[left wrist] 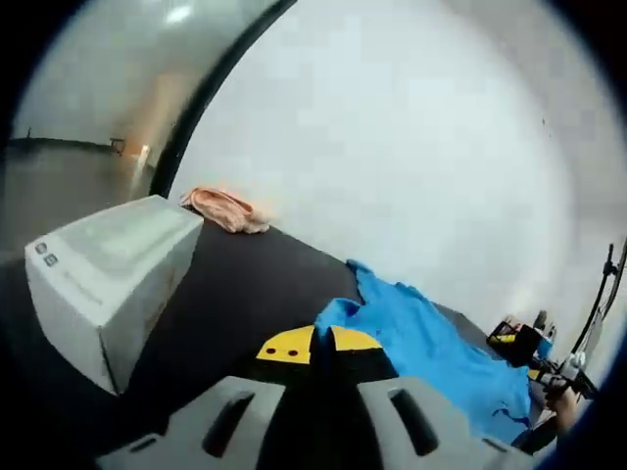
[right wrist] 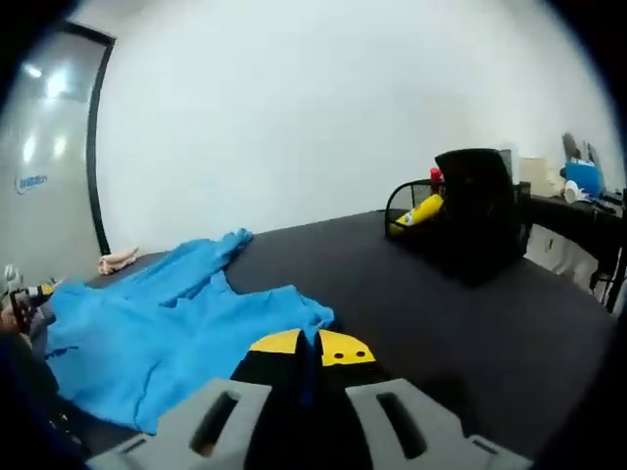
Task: Spread out the cloth and fold it
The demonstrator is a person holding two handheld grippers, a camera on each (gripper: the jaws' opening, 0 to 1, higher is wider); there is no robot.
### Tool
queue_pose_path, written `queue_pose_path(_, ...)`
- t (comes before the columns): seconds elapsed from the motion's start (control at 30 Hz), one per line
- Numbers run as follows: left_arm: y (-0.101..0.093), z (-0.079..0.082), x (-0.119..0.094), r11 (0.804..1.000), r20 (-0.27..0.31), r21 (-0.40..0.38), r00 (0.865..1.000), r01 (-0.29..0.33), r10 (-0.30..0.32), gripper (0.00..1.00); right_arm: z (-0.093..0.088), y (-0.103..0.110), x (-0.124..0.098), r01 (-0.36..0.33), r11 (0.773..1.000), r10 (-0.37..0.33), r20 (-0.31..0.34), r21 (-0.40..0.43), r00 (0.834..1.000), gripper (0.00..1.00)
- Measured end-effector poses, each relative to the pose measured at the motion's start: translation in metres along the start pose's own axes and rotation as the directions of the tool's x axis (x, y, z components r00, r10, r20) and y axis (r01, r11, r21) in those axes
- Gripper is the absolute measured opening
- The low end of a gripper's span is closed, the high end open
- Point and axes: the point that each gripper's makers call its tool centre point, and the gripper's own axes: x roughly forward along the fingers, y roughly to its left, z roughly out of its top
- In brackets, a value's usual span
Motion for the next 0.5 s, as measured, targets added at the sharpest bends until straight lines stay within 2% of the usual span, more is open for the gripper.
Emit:
queue_pose_path(0.07,0.007,-0.009,-0.002,0.999,-0.018,-0.042,1.000,-0.006,0.005,0.02,-0.007,-0.007,-0.002,0.005,0.999,-0.005,-0.008,0.035,1.000,0.03)
queue_pose_path(0.1,0.013,-0.020,-0.003,0.998,-0.047,-0.069,0.999,-0.015,0.012,0.02,-0.010,-0.007,-0.003,-0.005,0.999,0.005,-0.008,0.047,1.000,0.03)
queue_pose_path(0.17,0.015,-0.026,-0.002,0.997,-0.054,-0.079,0.998,-0.016,0.012,0.02,-0.012,-0.005,-0.002,-0.007,0.999,0.007,-0.011,0.046,1.000,0.03)
queue_pose_path(0.2,0.013,-0.025,-0.002,0.997,-0.053,-0.078,0.999,-0.016,0.012,0.02,-0.009,-0.004,-0.002,-0.007,0.999,0.007,0.001,0.044,1.000,0.03)
queue_pose_path(0.27,0.005,-0.019,0.000,0.997,-0.032,-0.074,0.999,0.003,-0.005,0.02,0.008,0.010,0.000,-0.055,0.996,0.050,0.069,0.064,0.996,0.03)
queue_pose_path(0.3,-0.002,-0.013,0.002,0.996,-0.005,-0.082,1.000,0.024,-0.024,0.02,0.018,0.022,0.002,-0.093,0.993,0.086,0.093,0.067,0.992,0.03)
queue_pose_path(0.33,-0.006,-0.011,0.004,0.996,-0.002,-0.084,1.000,0.030,-0.031,0.02,0.028,0.033,0.004,-0.123,0.991,0.117,0.120,0.044,0.986,0.03)
queue_pose_path(0.43,-0.022,-0.005,0.010,0.996,0.004,-0.068,0.998,0.061,-0.061,0.02,0.055,0.086,0.012,-0.231,0.973,0.227,0.168,0.003,0.959,0.03)
queue_pose_path(0.5,-0.029,-0.004,0.011,0.995,0.015,-0.064,0.997,0.075,-0.074,0.02,0.067,0.130,0.016,-0.326,0.944,0.328,0.190,-0.040,0.926,0.03)
